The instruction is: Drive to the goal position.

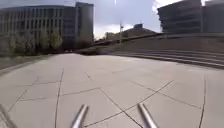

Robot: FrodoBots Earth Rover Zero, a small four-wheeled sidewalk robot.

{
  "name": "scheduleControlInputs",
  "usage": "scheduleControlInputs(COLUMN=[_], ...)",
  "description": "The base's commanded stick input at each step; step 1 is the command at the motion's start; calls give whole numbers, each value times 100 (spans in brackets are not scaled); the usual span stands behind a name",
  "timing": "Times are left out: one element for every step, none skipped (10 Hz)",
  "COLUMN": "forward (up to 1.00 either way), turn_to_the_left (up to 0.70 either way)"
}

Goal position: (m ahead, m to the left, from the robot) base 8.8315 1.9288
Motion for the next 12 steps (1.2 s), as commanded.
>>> scheduleControlInputs(forward=[70,70,70,70,70,70,70,70,70,70,70,70], turn_to_the_left=[0,0,0,0,0,0,0,0,0,0,0,0])
